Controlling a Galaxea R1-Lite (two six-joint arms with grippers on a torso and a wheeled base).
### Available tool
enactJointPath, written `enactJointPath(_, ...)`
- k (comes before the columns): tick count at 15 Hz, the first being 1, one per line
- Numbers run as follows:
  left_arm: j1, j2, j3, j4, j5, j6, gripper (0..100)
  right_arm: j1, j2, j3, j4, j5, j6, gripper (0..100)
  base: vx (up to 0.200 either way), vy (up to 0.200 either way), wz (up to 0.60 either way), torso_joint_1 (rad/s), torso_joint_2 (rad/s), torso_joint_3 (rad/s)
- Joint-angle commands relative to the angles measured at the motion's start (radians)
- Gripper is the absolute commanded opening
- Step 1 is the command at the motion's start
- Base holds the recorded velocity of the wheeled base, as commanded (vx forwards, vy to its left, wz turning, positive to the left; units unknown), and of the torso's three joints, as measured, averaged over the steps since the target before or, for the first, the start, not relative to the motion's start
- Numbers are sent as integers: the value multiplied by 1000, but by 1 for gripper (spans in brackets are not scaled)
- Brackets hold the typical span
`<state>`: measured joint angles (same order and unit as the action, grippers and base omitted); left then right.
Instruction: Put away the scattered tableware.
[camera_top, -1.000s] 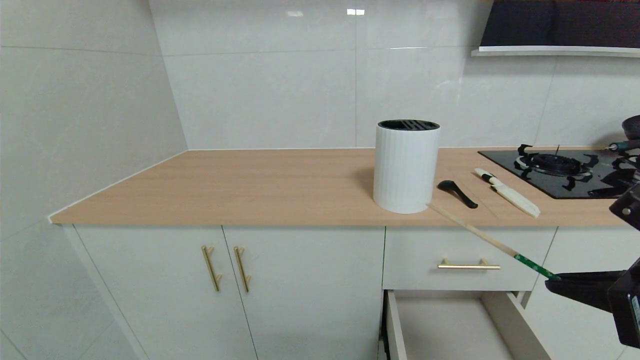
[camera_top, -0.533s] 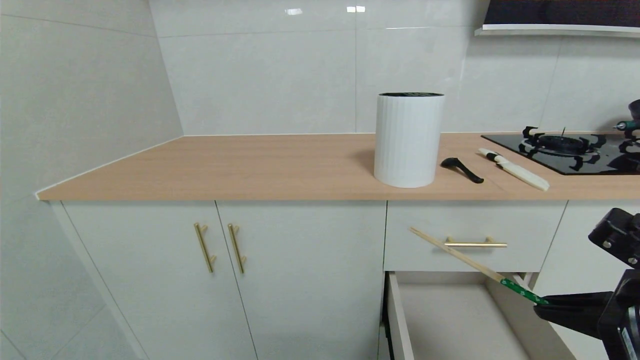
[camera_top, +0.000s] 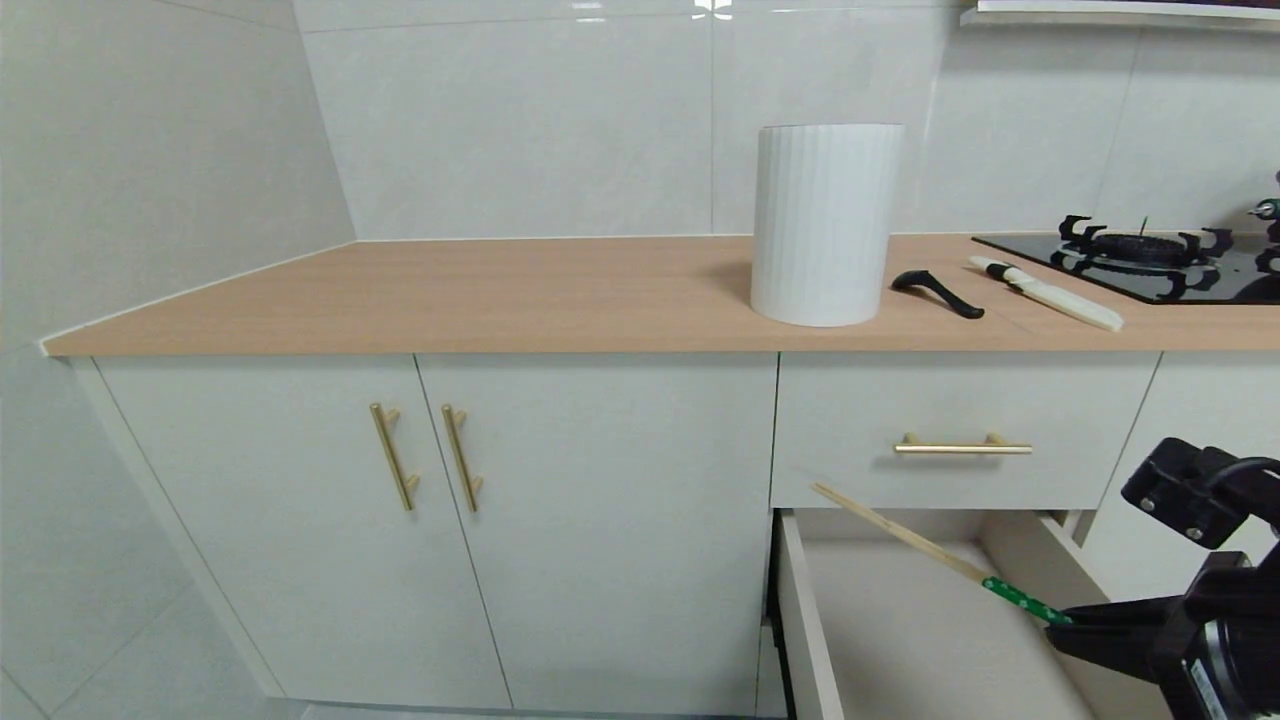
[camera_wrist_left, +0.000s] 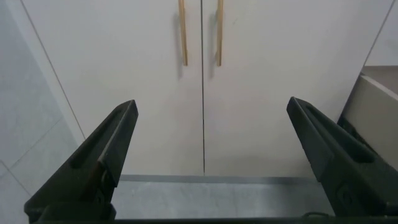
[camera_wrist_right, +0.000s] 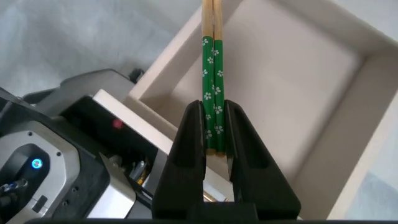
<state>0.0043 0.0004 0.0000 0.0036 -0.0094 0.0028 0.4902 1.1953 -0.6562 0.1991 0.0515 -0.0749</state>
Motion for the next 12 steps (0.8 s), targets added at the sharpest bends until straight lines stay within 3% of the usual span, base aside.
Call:
enactJointPath(1, 0, 0, 0, -1, 0, 0, 100, 1, 46, 10, -15, -1, 1, 0, 0, 0, 0, 0, 0, 0)
enactJointPath(8, 0, 0, 0, -1, 0, 0, 100, -119, 345, -3, -72, -4, 12, 0, 0, 0, 0, -30, 51, 36)
enactJointPath(12, 0, 0, 0, -1, 0, 0, 100, -136, 541, -103, -70, -12, 155, 0, 0, 0, 0, 0, 0, 0)
